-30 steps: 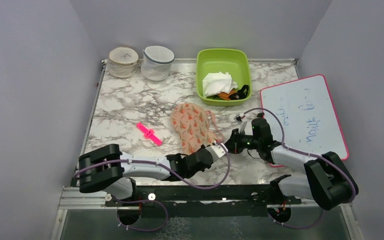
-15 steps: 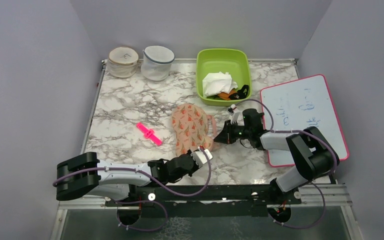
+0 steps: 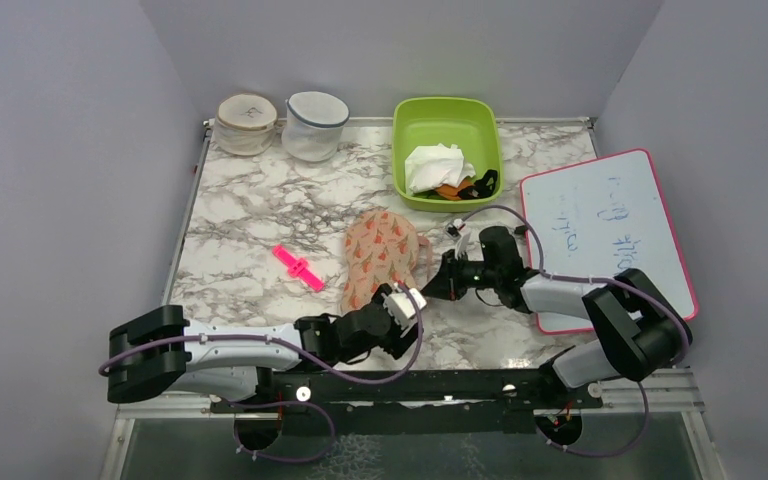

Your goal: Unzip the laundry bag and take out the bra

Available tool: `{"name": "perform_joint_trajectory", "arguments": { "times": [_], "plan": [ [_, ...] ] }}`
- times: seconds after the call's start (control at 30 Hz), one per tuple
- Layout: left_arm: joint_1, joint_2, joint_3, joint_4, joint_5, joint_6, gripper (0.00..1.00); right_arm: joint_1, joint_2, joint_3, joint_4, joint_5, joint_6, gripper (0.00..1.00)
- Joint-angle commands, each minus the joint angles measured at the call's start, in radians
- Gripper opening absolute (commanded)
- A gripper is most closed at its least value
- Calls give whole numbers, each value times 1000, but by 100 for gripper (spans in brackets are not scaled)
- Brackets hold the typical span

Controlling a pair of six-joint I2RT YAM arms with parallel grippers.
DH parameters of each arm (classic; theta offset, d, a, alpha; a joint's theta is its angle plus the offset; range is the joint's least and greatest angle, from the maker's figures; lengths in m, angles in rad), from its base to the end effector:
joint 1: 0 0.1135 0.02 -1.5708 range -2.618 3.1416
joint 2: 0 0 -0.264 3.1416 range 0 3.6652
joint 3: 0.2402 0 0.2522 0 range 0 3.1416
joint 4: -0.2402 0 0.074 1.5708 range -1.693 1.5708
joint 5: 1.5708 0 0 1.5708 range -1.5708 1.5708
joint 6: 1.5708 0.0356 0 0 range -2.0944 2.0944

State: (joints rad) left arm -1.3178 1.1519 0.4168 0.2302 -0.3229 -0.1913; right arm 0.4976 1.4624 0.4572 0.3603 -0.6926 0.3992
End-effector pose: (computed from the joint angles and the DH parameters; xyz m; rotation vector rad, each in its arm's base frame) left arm 0.0682 -0.2188 0.1828 0.9472 1.8765 -0.5971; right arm 0.2127 0.1414 0.1403 -0.5257 2.2721 1.2429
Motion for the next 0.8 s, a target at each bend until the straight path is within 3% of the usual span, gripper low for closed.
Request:
{"name": "perform_joint_trajectory", "arguments": {
  "times": [0.0, 0.2, 0.4, 0.5, 0.67, 0.77],
  "plan": [
    [-4, 63, 122, -34, -84, -105, 61, 16, -36, -37, 4, 7, 35, 1],
    [-4, 176, 184, -73, -192, -119, 58, 42, -51, -61, 31, 9, 66, 1],
    [4, 250, 199, -121, -263, -134, 49, 54, -59, -70, 37, 7, 78, 1],
    [6, 272, 201, -107, -266, -140, 38, 56, -65, -75, 39, 10, 79, 1],
    [6, 279, 214, -148, -263, -155, 5, 56, -49, -82, 63, 2, 85, 1],
    [6, 245, 199, -163, -255, -145, 0, 56, -5, -77, 100, 9, 95, 1]
  ]
}}
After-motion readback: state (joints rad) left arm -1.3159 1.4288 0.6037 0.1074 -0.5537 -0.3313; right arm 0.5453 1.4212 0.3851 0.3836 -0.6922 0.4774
